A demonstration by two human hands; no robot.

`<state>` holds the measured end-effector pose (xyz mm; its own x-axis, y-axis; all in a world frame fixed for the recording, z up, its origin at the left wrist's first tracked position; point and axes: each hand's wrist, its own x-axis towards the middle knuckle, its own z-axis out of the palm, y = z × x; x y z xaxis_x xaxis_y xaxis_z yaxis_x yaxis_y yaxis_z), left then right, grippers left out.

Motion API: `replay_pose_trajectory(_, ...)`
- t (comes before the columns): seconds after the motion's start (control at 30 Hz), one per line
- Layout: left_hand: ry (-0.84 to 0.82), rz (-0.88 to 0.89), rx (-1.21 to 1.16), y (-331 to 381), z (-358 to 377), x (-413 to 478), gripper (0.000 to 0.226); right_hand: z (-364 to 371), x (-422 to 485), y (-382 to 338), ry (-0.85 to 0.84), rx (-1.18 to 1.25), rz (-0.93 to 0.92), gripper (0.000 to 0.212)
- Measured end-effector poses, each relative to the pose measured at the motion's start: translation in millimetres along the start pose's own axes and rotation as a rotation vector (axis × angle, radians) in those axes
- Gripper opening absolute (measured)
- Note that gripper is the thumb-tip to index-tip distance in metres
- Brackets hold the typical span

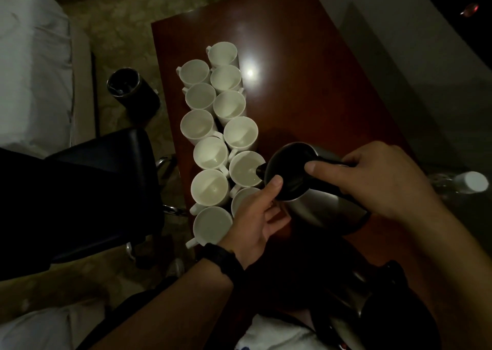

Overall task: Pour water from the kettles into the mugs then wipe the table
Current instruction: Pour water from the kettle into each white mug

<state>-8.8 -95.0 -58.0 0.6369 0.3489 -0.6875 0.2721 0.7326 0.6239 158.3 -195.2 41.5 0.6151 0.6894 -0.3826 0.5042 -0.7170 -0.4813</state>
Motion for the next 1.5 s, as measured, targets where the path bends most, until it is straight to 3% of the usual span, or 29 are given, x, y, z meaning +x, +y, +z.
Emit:
replay_pose_trajectory(0.23,0.004,-0.002,-0.001,1.7,0.8,0.8,0.063,-1.3,-1.1,-0.5,-0.001,0.005,0.021,0.09)
replay_pose_trajectory(0.83,-0.008,-0.009,-0.024,4.0,0.6,2.2,0.058,-4.1,0.0,-7.4,0.001,0.004,0.015,0.098)
replay_pose_trajectory(1.23,-0.011,-0.011,-0.012,4.9,1.0,2.2,0.068,-5.1,-2.7,-7.3,-0.009,0.028,0.043,0.097)
replay_pose_trajectory(1.5,-0.027,-0.004,-0.018,7.9,1.3,3.9,0.051,-5.5,-2.4,-7.5,0.002,0.018,0.052,0.094)
